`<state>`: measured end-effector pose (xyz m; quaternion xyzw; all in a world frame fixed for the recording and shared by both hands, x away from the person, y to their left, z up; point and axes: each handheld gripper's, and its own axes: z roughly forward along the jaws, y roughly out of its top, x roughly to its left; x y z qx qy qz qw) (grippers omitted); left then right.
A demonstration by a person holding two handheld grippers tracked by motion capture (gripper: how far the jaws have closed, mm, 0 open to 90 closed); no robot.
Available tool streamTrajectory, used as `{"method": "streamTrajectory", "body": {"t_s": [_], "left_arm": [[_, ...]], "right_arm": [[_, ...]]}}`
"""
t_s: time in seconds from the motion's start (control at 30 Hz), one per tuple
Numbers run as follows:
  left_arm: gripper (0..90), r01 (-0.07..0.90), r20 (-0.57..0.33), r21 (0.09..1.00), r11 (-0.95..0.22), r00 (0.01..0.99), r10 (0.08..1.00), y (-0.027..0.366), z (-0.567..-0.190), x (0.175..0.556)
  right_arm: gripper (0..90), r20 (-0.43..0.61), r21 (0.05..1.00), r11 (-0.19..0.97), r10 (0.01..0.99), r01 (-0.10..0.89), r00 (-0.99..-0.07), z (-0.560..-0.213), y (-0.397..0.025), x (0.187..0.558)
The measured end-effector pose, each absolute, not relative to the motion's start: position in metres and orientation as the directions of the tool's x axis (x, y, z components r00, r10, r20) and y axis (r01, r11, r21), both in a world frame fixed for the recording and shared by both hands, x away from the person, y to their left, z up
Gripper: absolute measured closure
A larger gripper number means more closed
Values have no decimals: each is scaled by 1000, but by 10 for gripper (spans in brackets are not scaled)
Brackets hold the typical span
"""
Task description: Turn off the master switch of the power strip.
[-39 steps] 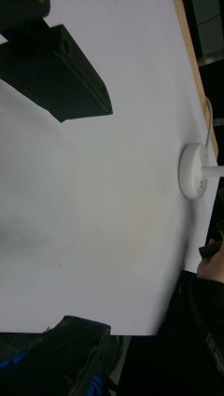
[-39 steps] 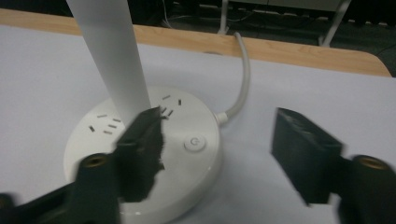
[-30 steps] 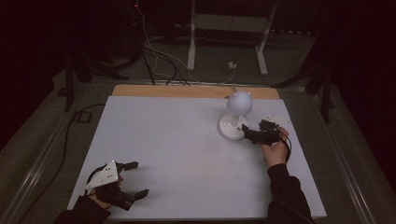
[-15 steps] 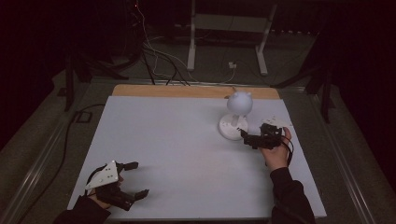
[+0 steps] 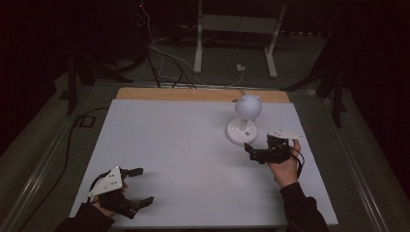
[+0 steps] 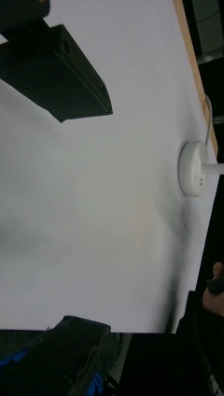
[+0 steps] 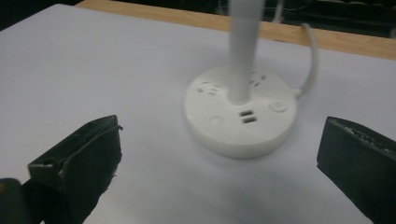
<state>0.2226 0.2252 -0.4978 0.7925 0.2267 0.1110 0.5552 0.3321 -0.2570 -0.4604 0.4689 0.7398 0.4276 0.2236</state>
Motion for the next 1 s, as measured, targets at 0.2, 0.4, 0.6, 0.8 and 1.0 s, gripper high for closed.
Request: {"method": "streamTrajectory", "body": {"t_s": [0.2, 0.4, 0.6, 0.8, 1.0], "left_arm": [[3, 236, -75, 929, -284, 873, 482, 225, -498, 223], [3, 236, -74, 929, -285, 873, 481, 225, -498, 222], [3, 236, -74, 929, -286, 873, 481, 225, -498, 222], [3, 236, -73, 929, -286, 873, 481, 224, -498, 222], [3, 235, -72, 929, -287, 873, 482, 224, -498, 222]], "right_arm": [[0, 67, 841, 218, 866, 495, -496, -463, -256, 318], [0, 72, 830, 244, 845, 502, -530, -470, -256, 303], [0, 80, 830, 266, 812, 489, -578, -477, -258, 290], [0, 105, 822, 278, 783, 496, -613, -488, -264, 279], [0, 135, 809, 271, 778, 521, -613, -494, -271, 267]]}}
